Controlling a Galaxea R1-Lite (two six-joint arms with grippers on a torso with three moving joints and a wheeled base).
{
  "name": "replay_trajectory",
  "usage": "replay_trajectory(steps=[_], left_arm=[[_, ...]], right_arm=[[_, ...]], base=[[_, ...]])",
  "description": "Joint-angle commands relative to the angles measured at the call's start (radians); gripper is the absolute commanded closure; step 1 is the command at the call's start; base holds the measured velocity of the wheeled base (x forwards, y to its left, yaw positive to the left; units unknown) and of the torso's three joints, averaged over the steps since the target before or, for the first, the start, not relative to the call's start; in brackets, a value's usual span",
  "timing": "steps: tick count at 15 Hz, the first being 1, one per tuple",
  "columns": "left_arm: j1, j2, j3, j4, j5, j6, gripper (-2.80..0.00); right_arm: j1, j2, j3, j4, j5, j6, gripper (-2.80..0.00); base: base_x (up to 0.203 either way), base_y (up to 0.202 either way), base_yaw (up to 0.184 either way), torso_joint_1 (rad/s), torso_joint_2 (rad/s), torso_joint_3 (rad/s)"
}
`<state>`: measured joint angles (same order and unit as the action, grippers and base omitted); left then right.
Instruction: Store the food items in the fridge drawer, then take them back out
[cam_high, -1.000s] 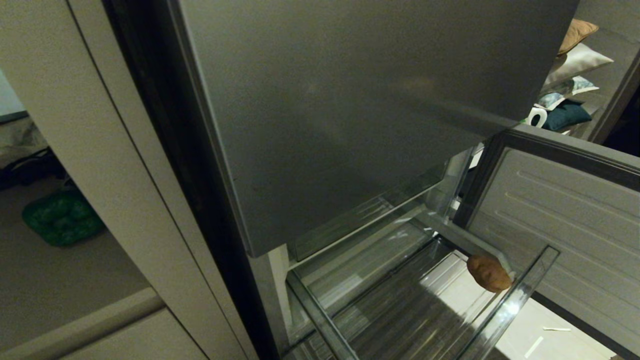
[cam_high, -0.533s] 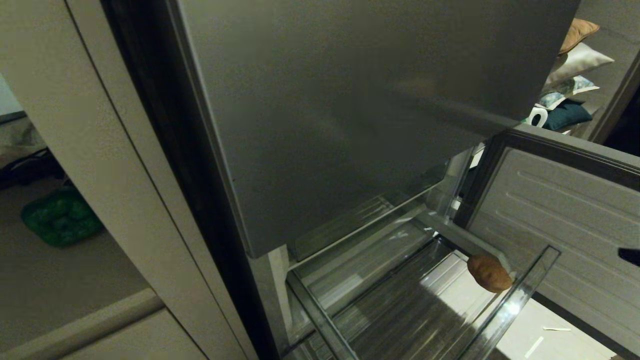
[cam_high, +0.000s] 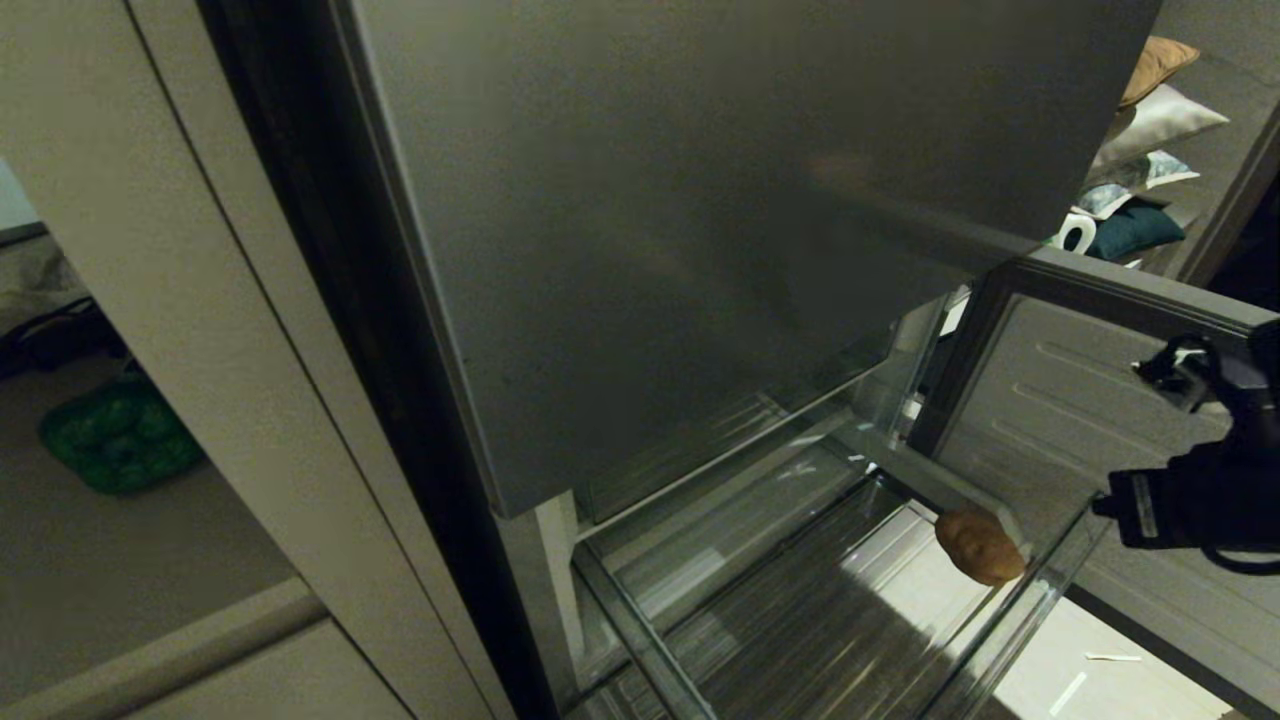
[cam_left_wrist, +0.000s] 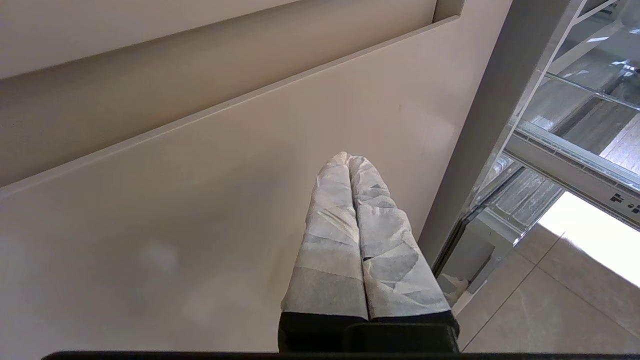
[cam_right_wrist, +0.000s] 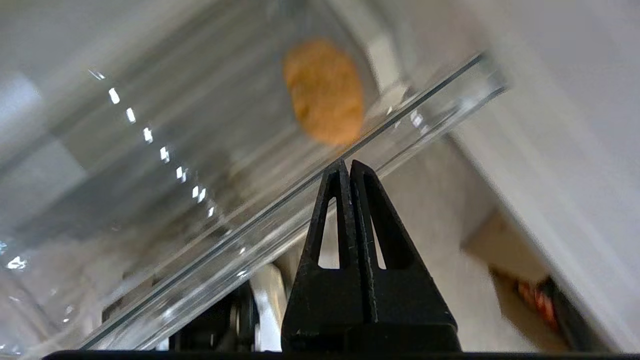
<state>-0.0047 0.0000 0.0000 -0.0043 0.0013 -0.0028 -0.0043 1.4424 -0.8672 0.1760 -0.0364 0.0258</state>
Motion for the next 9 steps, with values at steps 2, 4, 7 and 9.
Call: replay_trajectory(steps=[2, 4, 7, 9], left_arm=[[0.0, 0.002, 0.0, 0.0, 0.0, 0.0, 0.0], [0.0, 0.002, 0.0, 0.0, 0.0, 0.0, 0.0], [0.0, 0.002, 0.0, 0.0, 0.0, 0.0, 0.0], [0.0, 0.002, 0.0, 0.0, 0.0, 0.0, 0.0]], right_arm=[[0.001, 0.152, -0.017, -0.004, 0.002, -0.032, 0.0], [0.002, 0.195, -0.062, -0.004, 0.002, -0.042, -2.8], [0.005, 0.252, -0.147, 0.022, -0.001, -0.049, -2.8], [0.006, 0.284, -0.215, 0.111, -0.001, -0.083, -2.8]], base=[[0.0, 0.0, 0.0, 0.0, 0.0, 0.0], [0.0, 0.0, 0.0, 0.0, 0.0, 0.0], [0.0, 0.0, 0.0, 0.0, 0.0, 0.0], [0.0, 0.0, 0.0, 0.0, 0.0, 0.0]])
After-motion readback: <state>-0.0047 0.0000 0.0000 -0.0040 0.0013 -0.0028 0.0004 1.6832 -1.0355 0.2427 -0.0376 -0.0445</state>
